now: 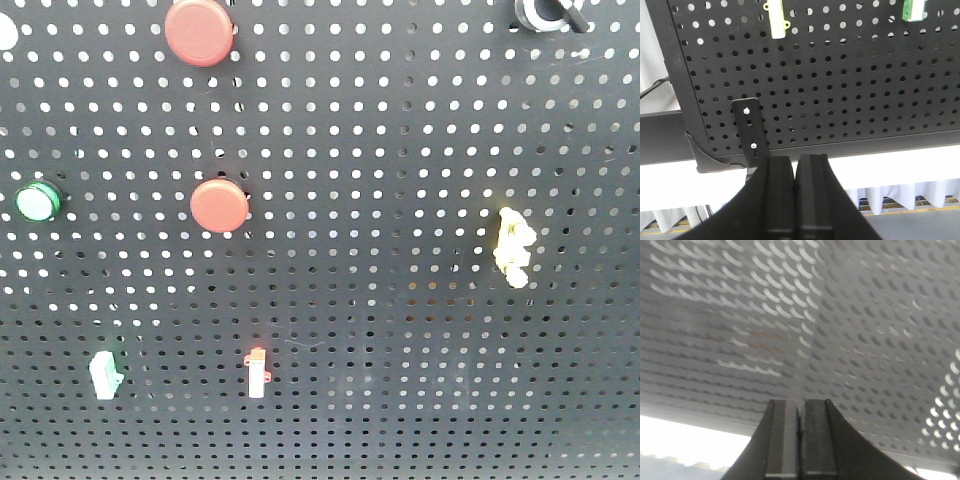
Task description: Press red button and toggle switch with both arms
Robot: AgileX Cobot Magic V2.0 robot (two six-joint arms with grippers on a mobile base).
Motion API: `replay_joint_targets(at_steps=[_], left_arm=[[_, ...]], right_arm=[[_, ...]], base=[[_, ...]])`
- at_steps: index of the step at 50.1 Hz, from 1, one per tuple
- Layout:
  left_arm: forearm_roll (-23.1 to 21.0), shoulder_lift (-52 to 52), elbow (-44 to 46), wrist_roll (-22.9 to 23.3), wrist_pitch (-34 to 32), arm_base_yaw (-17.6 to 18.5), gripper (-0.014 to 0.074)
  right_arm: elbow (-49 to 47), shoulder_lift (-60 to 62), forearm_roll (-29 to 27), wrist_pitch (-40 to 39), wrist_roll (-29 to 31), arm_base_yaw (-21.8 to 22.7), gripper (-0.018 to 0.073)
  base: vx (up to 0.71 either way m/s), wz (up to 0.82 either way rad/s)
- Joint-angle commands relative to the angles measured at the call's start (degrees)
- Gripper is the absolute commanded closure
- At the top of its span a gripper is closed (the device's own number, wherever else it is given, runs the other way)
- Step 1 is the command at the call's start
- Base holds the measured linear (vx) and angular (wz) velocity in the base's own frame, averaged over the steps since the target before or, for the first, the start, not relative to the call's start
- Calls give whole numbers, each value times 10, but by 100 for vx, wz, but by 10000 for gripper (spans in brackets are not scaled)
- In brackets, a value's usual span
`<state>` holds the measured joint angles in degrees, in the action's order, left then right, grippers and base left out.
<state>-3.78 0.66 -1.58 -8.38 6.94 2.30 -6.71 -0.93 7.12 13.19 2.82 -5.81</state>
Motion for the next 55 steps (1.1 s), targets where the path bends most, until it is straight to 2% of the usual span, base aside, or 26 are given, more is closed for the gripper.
replay_joint_targets(at_steps=[1, 7, 12, 22, 55], left_arm=[[0, 9, -20, 5, -41, 1, 595], [0, 9, -20, 5, -41, 1, 595], [0, 9, -20, 5, -41, 1, 595], [0, 9, -20, 5, -41, 1, 595], [0, 9, -20, 5, -41, 1, 595]], right_arm=[[53, -3, -28, -103, -14, 3, 562], [92, 22, -94, -92, -14, 3, 562], [91, 24, -90, -58, -13, 17, 562], [91, 25, -75, -64, -16, 76, 562], [91, 25, -74, -64, -16, 77, 562]], base=[[0, 0], [0, 0], [0, 0], [0, 0], [0, 0]])
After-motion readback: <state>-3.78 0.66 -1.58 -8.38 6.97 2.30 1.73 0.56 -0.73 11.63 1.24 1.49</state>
